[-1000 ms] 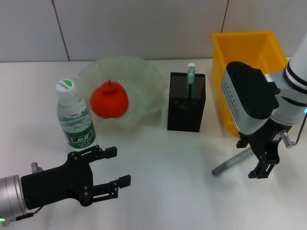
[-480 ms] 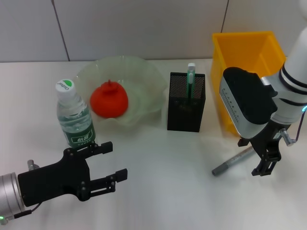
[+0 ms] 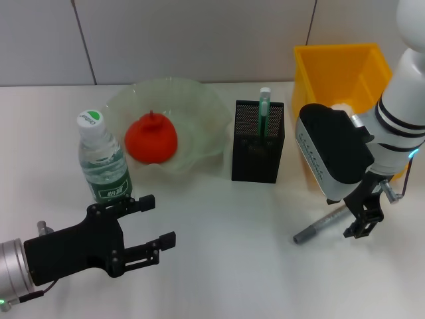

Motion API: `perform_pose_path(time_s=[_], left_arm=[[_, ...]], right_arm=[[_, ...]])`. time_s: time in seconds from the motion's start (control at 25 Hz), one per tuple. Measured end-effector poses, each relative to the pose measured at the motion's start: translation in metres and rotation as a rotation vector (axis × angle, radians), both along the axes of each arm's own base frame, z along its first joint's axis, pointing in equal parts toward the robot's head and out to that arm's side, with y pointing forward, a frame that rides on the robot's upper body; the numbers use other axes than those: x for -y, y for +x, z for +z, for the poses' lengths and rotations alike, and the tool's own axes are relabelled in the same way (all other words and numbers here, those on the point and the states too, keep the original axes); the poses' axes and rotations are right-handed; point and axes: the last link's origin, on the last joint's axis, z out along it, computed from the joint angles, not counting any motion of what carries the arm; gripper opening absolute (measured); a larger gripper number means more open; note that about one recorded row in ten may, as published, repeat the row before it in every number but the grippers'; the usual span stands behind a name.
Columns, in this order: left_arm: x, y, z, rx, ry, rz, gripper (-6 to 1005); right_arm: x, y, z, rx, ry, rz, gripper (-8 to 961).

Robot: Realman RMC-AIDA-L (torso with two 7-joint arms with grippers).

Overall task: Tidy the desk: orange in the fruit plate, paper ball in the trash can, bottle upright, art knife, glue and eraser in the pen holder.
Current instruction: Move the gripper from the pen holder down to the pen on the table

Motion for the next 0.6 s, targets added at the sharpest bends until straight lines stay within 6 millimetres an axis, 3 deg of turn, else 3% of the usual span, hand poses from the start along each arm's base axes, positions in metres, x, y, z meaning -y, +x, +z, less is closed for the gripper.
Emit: perform_pose_path(time_s=[0.12,0.36,0.6], left_arm=[[0.0,0.0,0.0002,0.002,0.0,0.002,799],[-0.0002,0.0002,0.0015,0.009,0.005,0.003,799],[-0.0007,0.0001,0.0028,0.007,0.008,0.001,799]], right_arm=[[0.0006,-0.0012,-0.0019,0.001,-0.005,0.006,751],[0.0003,-0.0018,-0.0057,0.011,-0.009,0.03,633],[0.0001,-0.001,-0.009,0.018,-0.011,0.04,595]])
